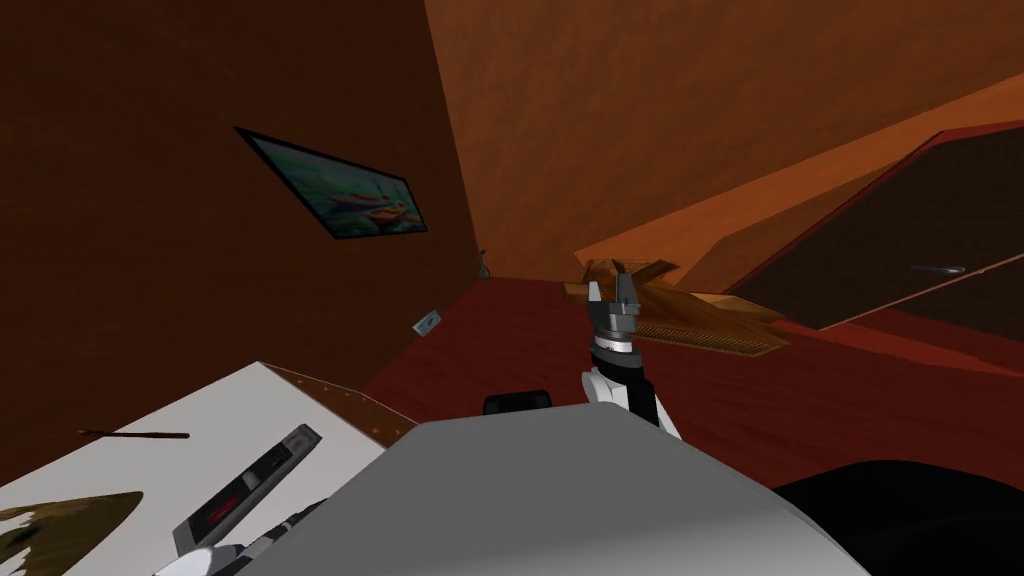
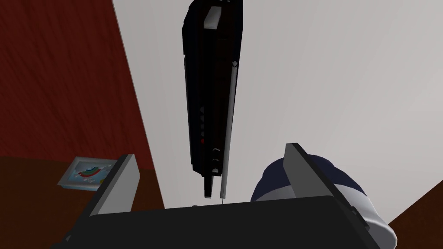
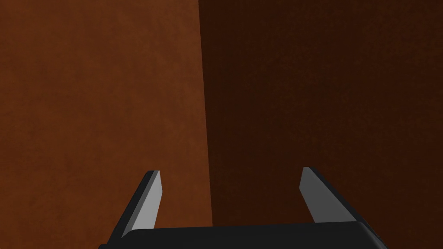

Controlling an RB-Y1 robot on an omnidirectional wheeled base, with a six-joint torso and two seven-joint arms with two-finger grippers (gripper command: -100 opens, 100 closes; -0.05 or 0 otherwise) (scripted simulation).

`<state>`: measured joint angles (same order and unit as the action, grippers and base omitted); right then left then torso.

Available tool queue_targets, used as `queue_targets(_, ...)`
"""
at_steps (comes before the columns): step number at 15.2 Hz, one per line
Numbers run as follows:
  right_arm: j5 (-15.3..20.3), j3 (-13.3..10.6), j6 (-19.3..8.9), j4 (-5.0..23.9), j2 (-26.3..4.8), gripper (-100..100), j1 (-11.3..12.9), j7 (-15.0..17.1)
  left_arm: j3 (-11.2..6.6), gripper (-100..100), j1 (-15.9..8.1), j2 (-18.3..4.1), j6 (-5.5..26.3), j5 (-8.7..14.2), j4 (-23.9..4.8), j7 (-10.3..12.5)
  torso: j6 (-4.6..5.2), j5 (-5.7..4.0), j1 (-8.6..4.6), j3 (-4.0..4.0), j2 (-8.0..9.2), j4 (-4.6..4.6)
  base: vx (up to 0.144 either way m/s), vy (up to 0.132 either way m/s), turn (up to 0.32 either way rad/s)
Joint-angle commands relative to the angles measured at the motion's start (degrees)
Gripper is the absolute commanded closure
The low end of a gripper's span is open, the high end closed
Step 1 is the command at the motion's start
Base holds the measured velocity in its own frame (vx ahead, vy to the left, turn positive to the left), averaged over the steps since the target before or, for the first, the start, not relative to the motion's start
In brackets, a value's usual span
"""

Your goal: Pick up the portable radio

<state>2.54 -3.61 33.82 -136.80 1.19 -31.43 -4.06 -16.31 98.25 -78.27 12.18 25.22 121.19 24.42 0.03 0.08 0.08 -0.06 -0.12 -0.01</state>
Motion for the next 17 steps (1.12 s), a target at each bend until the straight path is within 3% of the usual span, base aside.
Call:
queue_targets(1, 0.00, 0.00, 0.00, 0.00, 0.00, 0, 0.00, 0.00, 1.88, -100, -1.75, 0.15, -0.51, -0.06, -1.52, -0.35, 0.00, 0.00, 0.00, 0.00, 0.00, 0.00, 0.024, -0.012, -0.022)
queue_targets(7, 0.00, 0.00, 0.00, 0.00, 0.00, 0, 0.00, 0.00, 6.94, -100, -6.64, 1.21, -1.19, -0.65, -4.77, -1.26, 0.00, -0.02, -0.06, -0.08, -0.13, -0.04, 0.024, -0.012, -0.020)
queue_targets(8, 0.00, 0.00, 0.00, 0.00, 0.00, 0, 0.00, 0.00, 5.92, -100, -5.65, 0.97, -1.16, -0.52, -4.20, -1.06, 0.00, -0.02, -0.05, -0.08, -0.12, -0.03, 0.011, -0.005, -0.006)
queue_targets(9, 0.00, 0.00, 0.00, 0.00, 0.00, 0, 0.00, 0.00, 4.41, 100, -4.19, 0.68, -0.85, -0.36, -3.14, -0.81, 0.00, -0.02, -0.05, -0.07, -0.10, -0.03, -0.003, 0.004, 0.022)
queue_targets(16, 0.00, 0.00, 0.00, 0.00, 0.00, 0, 0.00, 0.00, -1.50, 100, 1.50, -0.56, -0.06, 0.33, 0.64, 0.26, -0.04, -0.03, 0.00, 0.05, 0.07, 0.04, -0.023, 0.011, 0.024)
queue_targets(17, 0.00, 0.00, 0.00, 0.00, 0.00, 0, 0.00, 0.00, -0.77, 100, 0.86, -0.41, -0.25, 0.27, 0.09, 0.06, -0.05, -0.04, -0.02, 0.06, 0.08, 0.04, -0.012, 0.007, 0.005)
